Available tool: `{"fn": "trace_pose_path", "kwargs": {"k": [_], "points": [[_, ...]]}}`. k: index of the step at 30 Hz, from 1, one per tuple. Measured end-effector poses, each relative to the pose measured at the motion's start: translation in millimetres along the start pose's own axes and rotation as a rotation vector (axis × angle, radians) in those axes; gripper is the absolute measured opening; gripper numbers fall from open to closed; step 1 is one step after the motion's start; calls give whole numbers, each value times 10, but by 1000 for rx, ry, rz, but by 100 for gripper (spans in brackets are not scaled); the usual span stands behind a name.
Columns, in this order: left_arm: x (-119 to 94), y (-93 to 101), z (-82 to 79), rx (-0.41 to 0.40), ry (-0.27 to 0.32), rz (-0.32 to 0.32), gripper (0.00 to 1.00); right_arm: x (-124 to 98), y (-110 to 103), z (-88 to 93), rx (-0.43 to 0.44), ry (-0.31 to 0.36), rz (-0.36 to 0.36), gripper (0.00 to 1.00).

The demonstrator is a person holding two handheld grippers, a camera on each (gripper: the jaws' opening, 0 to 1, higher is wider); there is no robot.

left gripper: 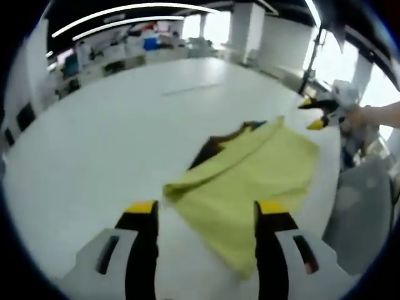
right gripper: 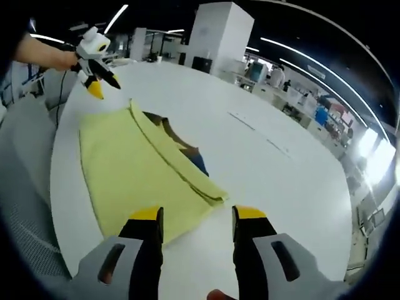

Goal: Fold the garment on the visible template until the final outline fits inside the template.

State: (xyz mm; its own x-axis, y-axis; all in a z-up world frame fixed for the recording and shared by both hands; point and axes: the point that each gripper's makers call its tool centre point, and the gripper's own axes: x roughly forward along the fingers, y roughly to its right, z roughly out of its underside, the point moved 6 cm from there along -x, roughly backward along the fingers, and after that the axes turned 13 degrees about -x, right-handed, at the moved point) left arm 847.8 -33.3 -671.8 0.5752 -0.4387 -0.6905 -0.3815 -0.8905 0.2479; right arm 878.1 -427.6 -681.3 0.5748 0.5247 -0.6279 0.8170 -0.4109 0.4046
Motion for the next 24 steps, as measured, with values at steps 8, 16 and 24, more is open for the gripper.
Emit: {"fn": "trace_pose_path", "kwargs": {"k": [8,16,24], "points": [[217,-221,-39,5,-42,-41,57,261,220,181,-50,-69,-11,41],[364,-383,-31,25,-87,-81,55,493,357,286,-74,-104,-24,41],[474,-461,-55,37,-98,-98,53,571,416,274,-74,-94,-13,40]]}}
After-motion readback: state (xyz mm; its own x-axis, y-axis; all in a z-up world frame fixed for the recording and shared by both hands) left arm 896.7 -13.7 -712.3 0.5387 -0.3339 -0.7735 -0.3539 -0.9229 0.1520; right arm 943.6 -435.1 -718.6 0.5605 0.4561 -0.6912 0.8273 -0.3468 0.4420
